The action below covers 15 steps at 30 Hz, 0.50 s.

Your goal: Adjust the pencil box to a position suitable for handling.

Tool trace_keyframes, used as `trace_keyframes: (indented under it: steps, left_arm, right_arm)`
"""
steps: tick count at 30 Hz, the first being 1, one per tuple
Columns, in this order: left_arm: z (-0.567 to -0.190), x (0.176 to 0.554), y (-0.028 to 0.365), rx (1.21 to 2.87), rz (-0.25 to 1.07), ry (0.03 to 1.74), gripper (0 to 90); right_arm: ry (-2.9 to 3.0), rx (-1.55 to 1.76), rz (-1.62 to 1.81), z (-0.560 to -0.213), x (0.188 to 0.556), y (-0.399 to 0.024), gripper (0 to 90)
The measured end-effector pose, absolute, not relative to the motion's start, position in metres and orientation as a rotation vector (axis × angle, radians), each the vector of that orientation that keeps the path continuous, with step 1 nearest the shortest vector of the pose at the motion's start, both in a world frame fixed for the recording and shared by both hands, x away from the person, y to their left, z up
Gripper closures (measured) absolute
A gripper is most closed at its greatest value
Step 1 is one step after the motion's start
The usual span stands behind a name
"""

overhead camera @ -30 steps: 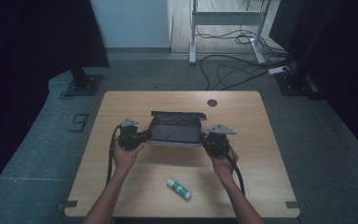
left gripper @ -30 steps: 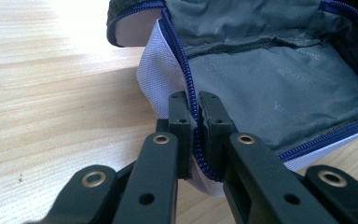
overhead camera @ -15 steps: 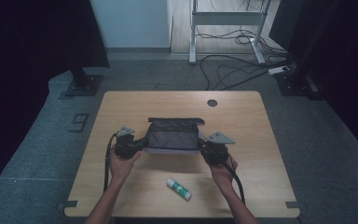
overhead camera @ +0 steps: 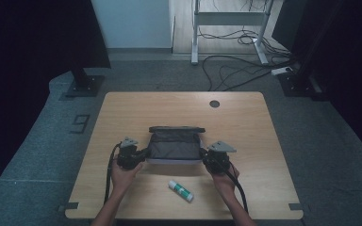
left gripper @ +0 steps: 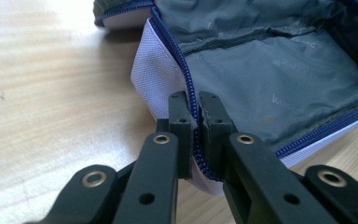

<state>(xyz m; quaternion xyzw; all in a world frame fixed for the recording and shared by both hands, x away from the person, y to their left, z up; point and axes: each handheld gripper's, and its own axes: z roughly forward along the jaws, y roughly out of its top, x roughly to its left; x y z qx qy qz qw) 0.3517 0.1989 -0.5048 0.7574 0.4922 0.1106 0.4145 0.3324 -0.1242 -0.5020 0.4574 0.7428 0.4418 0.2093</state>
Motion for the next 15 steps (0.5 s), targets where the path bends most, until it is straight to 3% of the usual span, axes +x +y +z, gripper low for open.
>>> trace_keyframes:
  steps: [11, 15]
  left_arm:
    - [-0.518, 0.356, 0.197, 1.912, 0.246, 1.264, 81.2]
    - [-0.523, 0.356, 0.197, 1.912, 0.218, 1.278, 75.0]
  right_arm:
    - [2.107, 1.313, 1.173, -0.519, 0.341, -0.125, 85.9]
    - [2.119, 1.323, 1.143, -0.526, 0.341, -0.124, 83.6]
